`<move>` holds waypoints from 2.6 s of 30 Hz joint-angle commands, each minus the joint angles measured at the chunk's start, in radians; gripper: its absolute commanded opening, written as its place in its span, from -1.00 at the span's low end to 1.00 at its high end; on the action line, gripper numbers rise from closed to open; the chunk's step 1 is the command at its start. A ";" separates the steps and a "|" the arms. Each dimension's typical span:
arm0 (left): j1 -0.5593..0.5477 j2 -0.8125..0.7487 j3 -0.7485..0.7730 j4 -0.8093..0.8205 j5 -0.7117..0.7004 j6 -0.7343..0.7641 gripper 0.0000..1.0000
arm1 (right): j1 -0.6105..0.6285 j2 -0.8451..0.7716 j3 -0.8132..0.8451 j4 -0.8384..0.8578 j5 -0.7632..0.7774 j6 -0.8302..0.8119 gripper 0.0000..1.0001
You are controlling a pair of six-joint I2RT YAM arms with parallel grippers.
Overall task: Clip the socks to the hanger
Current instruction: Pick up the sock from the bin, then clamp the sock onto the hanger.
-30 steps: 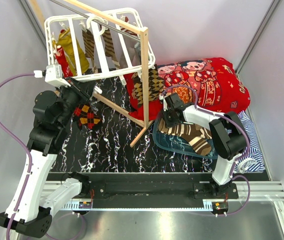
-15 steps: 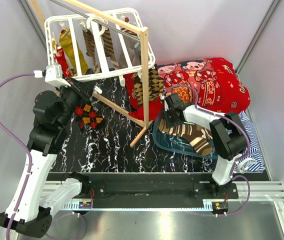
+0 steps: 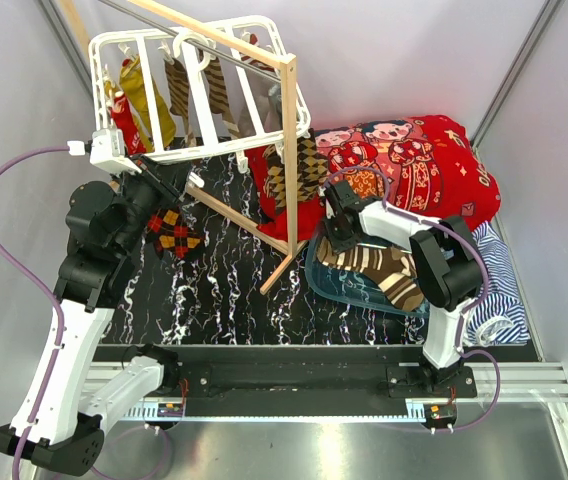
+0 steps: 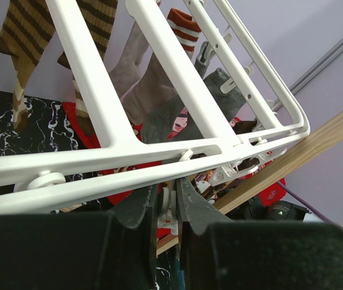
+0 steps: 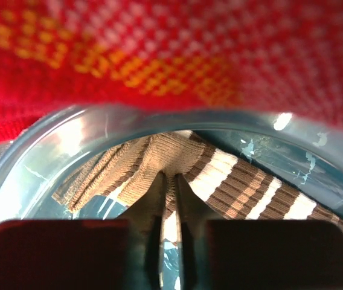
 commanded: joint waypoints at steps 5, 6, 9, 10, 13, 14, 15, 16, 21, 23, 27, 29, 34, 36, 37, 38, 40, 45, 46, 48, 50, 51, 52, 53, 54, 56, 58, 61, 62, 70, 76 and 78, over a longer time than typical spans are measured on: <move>0.006 -0.010 0.030 -0.017 -0.004 0.021 -0.75 | 0.007 -0.013 0.002 -0.057 0.011 0.028 -1.00; 0.006 -0.011 0.030 -0.018 -0.002 0.021 -0.75 | 0.007 -0.031 0.002 -0.059 0.011 0.027 -1.00; 0.006 -0.011 0.033 -0.017 0.001 0.018 -0.75 | 0.007 -0.113 0.010 -0.067 0.011 0.025 -1.00; 0.006 -0.008 0.034 -0.017 0.001 0.019 -0.75 | 0.007 -0.134 0.015 -0.071 0.011 0.025 -1.00; 0.006 -0.008 0.035 -0.014 0.004 0.016 -0.75 | 0.007 -0.218 0.016 -0.070 -0.024 0.021 -1.00; 0.006 -0.010 0.035 -0.015 0.006 0.016 -0.75 | 0.009 -0.255 0.018 -0.071 -0.027 0.018 -1.00; 0.006 -0.008 0.037 -0.017 0.007 0.016 -0.75 | 0.009 -0.269 0.018 -0.076 -0.029 0.018 -0.99; 0.006 -0.008 0.038 -0.017 0.007 0.016 -0.75 | 0.007 -0.281 0.019 -0.080 -0.035 0.016 -1.00; 0.006 -0.005 0.040 -0.017 0.010 0.015 -0.75 | 0.007 -0.375 0.018 -0.088 -0.073 0.018 -1.00; 0.006 -0.004 0.043 -0.017 0.012 0.013 -0.75 | 0.007 -0.430 0.018 -0.079 -0.093 0.005 -1.00; 0.006 0.002 0.041 -0.014 0.021 0.007 -0.75 | 0.007 -0.551 -0.013 -0.009 -0.136 -0.013 -1.00; 0.006 0.002 0.041 -0.011 0.023 0.007 -0.75 | 0.009 -0.636 -0.028 0.070 -0.194 -0.005 -1.00; 0.006 0.001 0.038 -0.008 0.030 -0.001 -0.75 | 0.030 -0.754 -0.061 0.243 -0.386 -0.001 -1.00; 0.006 0.001 0.037 -0.006 0.036 -0.005 -0.75 | 0.069 -0.762 -0.053 0.294 -0.432 0.008 -1.00; 0.006 0.001 0.038 -0.006 0.038 -0.007 -0.75 | 0.086 -0.760 -0.048 0.309 -0.437 0.018 -1.00; 0.006 0.001 0.037 -0.005 0.039 -0.007 -0.75 | 0.105 -0.757 -0.036 0.326 -0.440 0.018 -1.00; 0.006 0.001 0.037 -0.003 0.039 -0.007 -0.75 | 0.164 -0.742 -0.027 0.384 -0.435 0.025 -1.00; 0.006 0.001 0.034 0.005 0.052 -0.017 -0.75 | 0.251 -0.682 -0.002 0.617 -0.443 0.093 -1.00; 0.006 0.001 0.032 0.006 0.055 -0.022 -0.75 | 0.259 -0.655 0.005 0.645 -0.437 0.099 -1.00; 0.006 -0.001 0.032 0.008 0.056 -0.024 -0.75 | 0.277 -0.605 0.027 0.731 -0.432 0.131 -1.00; 0.006 -0.002 0.032 0.008 0.059 -0.025 -0.75 | 0.287 -0.567 0.050 0.815 -0.432 0.153 -1.00; 0.006 -0.002 0.029 0.008 0.059 -0.025 -0.75 | 0.294 -0.530 0.059 0.834 -0.427 0.169 -1.00; 0.006 -0.002 0.029 0.008 0.059 -0.028 -0.75 | 0.305 -0.510 0.070 0.851 -0.423 0.177 -1.00; 0.006 -0.004 0.029 0.008 0.059 -0.028 -0.75 | 0.308 -0.490 0.091 0.878 -0.417 0.183 -1.00; 0.006 -0.004 0.029 0.009 0.061 -0.028 -0.75 | 0.313 -0.452 0.103 0.886 -0.420 0.195 -1.00; 0.006 -0.005 0.029 0.012 0.064 -0.033 -0.75 | 0.327 -0.418 0.134 0.915 -0.411 0.206 -1.00; 0.006 -0.005 0.024 0.018 0.073 -0.042 -0.75 | 0.337 -0.375 0.162 0.929 -0.403 0.209 -1.00; 0.006 -0.007 0.017 0.031 0.085 -0.050 -0.76 | 0.340 -0.323 0.194 0.949 -0.394 0.226 -1.00; 0.006 -0.007 0.018 0.031 0.087 -0.051 -0.76 | 0.342 -0.312 0.202 0.958 -0.397 0.235 -1.00; 0.006 -0.010 0.017 0.043 0.096 -0.062 -0.76 | 0.342 -0.243 0.245 0.966 -0.398 0.248 -1.00; 0.006 -0.005 0.012 0.055 0.105 -0.070 -0.76 | 0.343 -0.235 0.240 0.983 -0.409 0.268 -1.00; 0.006 -0.005 0.011 0.055 0.104 -0.071 -0.76 | 0.342 -0.240 0.242 0.989 -0.414 0.271 -1.00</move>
